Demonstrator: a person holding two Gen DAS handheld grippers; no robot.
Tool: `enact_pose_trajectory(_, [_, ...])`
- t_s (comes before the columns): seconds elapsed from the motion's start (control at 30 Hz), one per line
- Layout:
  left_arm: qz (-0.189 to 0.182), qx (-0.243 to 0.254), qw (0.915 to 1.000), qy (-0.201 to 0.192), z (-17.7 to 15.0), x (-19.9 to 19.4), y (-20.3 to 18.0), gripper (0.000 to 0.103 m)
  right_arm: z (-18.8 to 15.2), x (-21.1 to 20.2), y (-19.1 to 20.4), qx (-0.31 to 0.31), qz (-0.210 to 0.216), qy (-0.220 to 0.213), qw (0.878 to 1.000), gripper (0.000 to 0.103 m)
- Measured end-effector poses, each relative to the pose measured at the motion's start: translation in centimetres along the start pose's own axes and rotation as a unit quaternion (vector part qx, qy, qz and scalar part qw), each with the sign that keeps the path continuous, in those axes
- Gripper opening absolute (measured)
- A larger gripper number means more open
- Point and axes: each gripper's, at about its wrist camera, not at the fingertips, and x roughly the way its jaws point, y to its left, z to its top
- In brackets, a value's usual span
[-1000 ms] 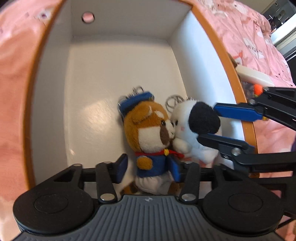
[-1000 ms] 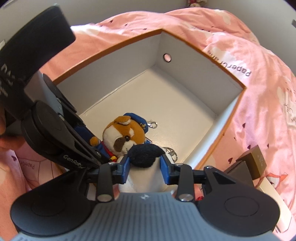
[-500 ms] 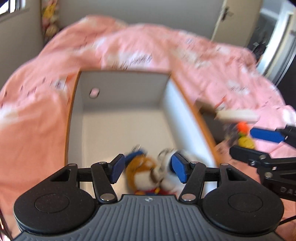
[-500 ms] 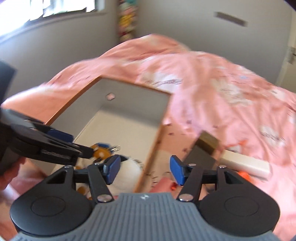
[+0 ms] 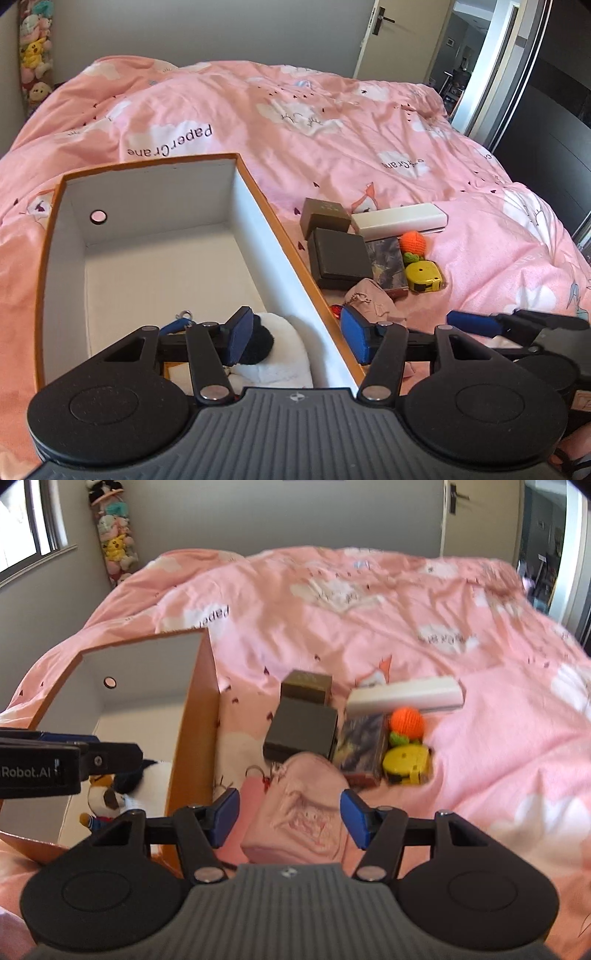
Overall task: Organize objects
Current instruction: 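Withdraw both tools from the box toward the pink backpack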
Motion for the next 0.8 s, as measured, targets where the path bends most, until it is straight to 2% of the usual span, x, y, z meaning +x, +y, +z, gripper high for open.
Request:
enact_pose_trajectory(0.07, [-0.007, -0.004, 1.0, 0.005, 0.0, 0.3, 0.1, 0.062, -0.3, 0.8, -0.1, 0.0, 0.001, 0.017, 1.0, 0.055])
enact_pose_trajectory(0.3, [-0.006, -0.001, 0.9999, 0.01, 0.4, 1.0, -0.3, 0.061, -0.2, 2.7, -0.1, 0.015, 0.026, 0.045, 0.999, 0.054])
enact_pose_trajectory(0.57, [0.008, 0.012, 0.9999, 0.003, 0.9, 1.4, -1.6, 0.061, -0.2, 5.9, 0.8, -0.013, 0.006, 0.066, 0.998, 0.054])
enact_pose_trajectory(0.7, [0.007, 0.031, 0.9995, -0.005, 0.8, 1.4, -2.7, 0.061, -0.4, 5.5, 0.2, -0.002, 0.026, 0.06, 0.998, 0.035])
enact_pose_trajectory(0.8, [0.002, 0.044, 0.999, -0.007, 0.9, 1.4, -3.5, 0.061, -0.2, 4.4, -0.8, 0.01, 0.02, 0.047, 0.999, 0.031])
